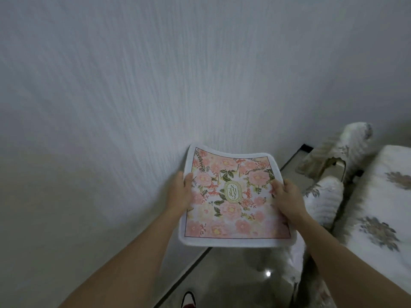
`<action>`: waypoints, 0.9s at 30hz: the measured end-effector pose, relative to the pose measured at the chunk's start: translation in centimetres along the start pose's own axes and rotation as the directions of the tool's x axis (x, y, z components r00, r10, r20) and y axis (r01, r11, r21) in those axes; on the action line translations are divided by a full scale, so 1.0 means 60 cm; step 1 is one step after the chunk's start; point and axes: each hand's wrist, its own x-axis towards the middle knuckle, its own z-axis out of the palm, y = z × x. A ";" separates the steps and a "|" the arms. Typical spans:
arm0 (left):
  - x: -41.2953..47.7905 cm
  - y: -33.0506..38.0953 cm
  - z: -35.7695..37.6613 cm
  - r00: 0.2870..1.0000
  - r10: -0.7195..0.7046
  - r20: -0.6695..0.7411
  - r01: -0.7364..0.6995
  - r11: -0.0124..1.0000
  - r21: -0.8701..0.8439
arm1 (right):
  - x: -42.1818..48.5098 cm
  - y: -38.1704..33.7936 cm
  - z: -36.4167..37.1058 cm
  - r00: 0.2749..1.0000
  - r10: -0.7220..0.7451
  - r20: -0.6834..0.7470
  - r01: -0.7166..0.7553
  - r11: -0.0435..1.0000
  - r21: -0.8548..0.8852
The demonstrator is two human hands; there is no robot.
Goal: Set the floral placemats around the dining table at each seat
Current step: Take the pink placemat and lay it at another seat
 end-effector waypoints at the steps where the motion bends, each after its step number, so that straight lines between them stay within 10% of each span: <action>1: 0.025 0.009 0.010 0.999 0.023 0.026 -0.024 1.000 0.016 | 0.016 -0.003 -0.002 0.999 0.019 -0.028 -0.019 1.000 -0.009; 27: 0.285 0.291 0.495 0.627 0.366 0.688 -0.479 0.877 -0.030 | 0.171 0.148 -0.230 0.644 0.384 -0.662 -0.321 0.921 0.222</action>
